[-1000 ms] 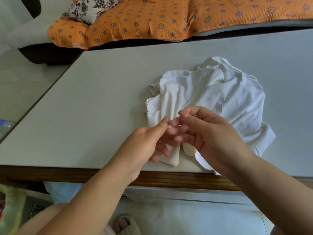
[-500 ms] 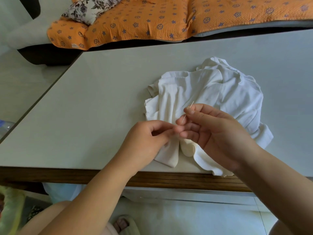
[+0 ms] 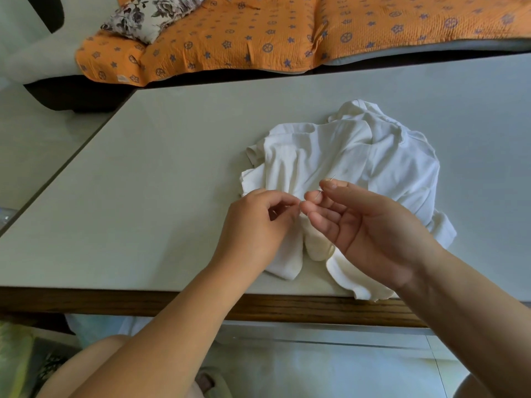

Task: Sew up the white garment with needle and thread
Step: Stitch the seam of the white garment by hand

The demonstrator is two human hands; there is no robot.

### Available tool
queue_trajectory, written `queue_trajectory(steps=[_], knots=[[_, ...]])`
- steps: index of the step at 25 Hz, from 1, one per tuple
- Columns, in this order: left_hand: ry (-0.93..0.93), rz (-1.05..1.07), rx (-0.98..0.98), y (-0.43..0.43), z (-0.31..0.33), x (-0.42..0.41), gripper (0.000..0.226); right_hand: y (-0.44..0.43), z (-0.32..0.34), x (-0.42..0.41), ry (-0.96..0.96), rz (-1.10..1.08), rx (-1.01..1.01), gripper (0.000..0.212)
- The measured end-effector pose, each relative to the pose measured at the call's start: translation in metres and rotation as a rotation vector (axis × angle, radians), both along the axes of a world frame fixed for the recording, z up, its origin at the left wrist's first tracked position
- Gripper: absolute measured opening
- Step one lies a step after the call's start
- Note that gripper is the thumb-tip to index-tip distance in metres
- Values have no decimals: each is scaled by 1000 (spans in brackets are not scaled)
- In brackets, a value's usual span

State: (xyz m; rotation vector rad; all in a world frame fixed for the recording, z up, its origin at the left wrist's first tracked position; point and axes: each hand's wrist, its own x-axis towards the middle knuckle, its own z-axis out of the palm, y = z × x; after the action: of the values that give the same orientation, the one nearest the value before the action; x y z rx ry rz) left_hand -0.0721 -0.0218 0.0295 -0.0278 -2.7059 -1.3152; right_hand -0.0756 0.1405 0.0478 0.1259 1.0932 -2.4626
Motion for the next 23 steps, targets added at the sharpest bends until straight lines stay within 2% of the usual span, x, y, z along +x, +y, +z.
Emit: queue_trajectory(steps=[2,4,6,8,10,12,14,16,18,21,23], knots=[[0,19,27,5,2,1,8,3,1,-1,22,-40,11,7],[-61,53,154,8,8,4,6,6,3,-1,68,-89,31,7],[-272,6,343,9,18,8,26,7,4,3,135,-76,31,6],[-517,-69,587,10,27,10,35,4,4,10,235,32,92,10],[-575,-104,755,4,28,9,34,-3,1,18,323,160,233,16],[-500,-60,702,-4,25,6,24,-4,-3,18,317,162,354,18],[-386,-6,556,-11,21,5,19,-2,-7,13,286,54,435,13],[-326,-8,486,-15,19,7,18,-3,-8,7,332,-38,584,6],[-312,-45,426,-18,19,10,17,-8,-11,3,469,-87,765,5],[-241,-107,224,-24,20,16,18,-15,-17,2,747,-165,1041,14],[-170,-128,106,-26,23,18,17,-15,-18,1,846,-145,1149,19]])
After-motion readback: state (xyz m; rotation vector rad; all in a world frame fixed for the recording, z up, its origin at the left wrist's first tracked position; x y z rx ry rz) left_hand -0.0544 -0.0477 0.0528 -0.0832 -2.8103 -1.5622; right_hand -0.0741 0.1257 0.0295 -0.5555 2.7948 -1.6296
